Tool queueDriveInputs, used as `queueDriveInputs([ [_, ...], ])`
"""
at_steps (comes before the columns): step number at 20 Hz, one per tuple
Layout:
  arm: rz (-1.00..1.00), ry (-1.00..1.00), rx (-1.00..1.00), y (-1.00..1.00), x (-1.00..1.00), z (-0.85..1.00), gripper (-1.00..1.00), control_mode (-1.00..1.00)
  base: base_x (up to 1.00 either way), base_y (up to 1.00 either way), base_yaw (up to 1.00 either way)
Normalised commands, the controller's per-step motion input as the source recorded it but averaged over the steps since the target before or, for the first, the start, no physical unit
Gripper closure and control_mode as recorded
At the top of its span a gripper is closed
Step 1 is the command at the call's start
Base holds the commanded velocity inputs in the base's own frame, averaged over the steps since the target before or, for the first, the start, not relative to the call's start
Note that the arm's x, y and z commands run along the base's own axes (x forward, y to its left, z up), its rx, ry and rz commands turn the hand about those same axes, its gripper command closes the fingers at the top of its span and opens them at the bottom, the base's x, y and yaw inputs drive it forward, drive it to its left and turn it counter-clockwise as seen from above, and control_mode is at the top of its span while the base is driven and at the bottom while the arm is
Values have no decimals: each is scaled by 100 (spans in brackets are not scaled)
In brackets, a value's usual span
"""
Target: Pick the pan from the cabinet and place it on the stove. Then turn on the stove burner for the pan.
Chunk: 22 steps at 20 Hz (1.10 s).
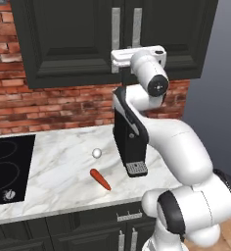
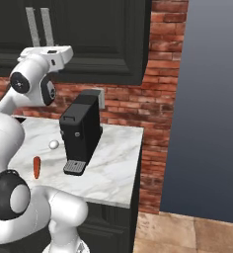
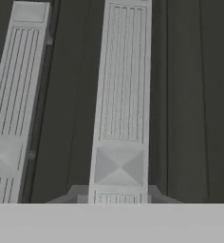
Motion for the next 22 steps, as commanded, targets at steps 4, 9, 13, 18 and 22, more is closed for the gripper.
queueDriveInputs([
  [4, 2, 4, 1, -41, -56, 7, 100, -100, 0, 0, 0],
  [9, 0, 7, 3, -58, -66, 0, 100, -100, 0, 0, 0],
  [13, 2, 4, 2, -57, -73, 0, 100, -100, 0, 0, 0],
  [18, 6, 2, 0, -56, -75, 0, 100, -100, 0, 0, 0],
  [22, 6, 4, 0, -33, -53, -1, 100, -100, 0, 0, 0],
])
